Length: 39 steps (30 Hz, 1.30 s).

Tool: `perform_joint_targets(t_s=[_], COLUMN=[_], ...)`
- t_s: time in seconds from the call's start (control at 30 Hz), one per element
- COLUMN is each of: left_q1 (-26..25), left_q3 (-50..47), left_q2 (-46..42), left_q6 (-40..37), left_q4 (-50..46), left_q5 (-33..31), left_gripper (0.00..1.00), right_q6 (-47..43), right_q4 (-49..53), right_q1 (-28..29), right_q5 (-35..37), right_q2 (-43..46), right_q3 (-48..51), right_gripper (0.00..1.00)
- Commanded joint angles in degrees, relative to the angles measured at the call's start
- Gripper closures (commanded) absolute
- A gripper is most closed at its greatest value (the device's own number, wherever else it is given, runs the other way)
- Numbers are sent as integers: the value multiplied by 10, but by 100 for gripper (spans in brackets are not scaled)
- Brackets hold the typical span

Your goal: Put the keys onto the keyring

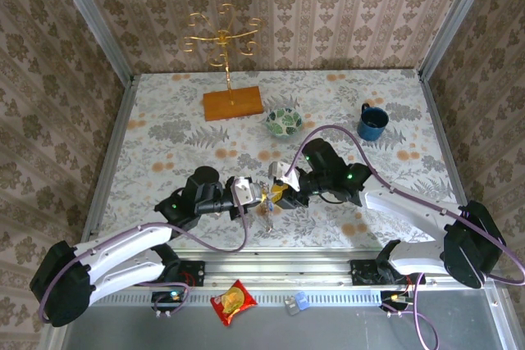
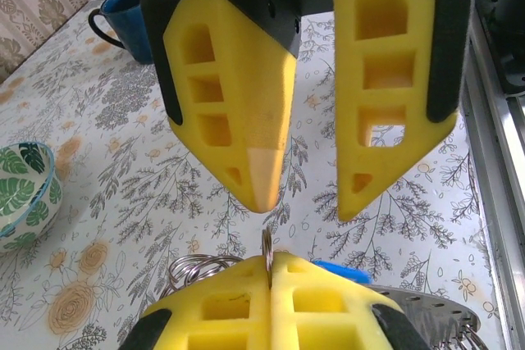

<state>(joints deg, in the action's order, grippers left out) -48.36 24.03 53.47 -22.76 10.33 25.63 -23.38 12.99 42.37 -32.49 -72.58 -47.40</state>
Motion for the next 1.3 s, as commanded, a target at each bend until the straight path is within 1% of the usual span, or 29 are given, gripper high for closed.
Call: perform_joint_targets(t_s=[0.0, 0.17, 0.27, 0.4, 0.57, 0.7, 0.77, 0.97, 1.13, 1.27], left_q1=[-4, -3, -3, -1, 7, 17, 20, 23, 24, 24], left_q3=[-5, -29, -39, -56, -77, -91, -99, -105, -105, -106], left_q2=[-13, -16, -14, -14, -21, -25, -24, -29, -32, -31], left_q6=[2, 35, 58, 83, 117, 148, 165, 200, 212, 219], left_q4=[34, 92, 121, 160, 212, 260, 287, 326, 330, 337], left_q5=[3, 15, 25, 27, 29, 38, 40, 42, 48, 50], left_gripper=[100, 100, 100, 100, 100, 100, 100, 100, 100, 100], right_q6=[13, 15, 10, 8, 51, 75, 80, 97, 98, 100], right_q4=[-12, -68, -97, -110, -147, -186, -193, -238, -271, -284], right_q1=[-3, -3, -4, -7, -9, -6, 1, 24, 30, 30], right_q5=[20, 13, 6, 4, 12, 54, 70, 66, 80, 77], right_q2=[-11, -4, -2, 6, 73, 104, 96, 53, 27, 16], right_q3=[-8, 18, 31, 47, 94, 143, 153, 140, 128, 122], right_gripper=[67, 63, 63, 64, 61, 59, 58, 55, 55, 58])
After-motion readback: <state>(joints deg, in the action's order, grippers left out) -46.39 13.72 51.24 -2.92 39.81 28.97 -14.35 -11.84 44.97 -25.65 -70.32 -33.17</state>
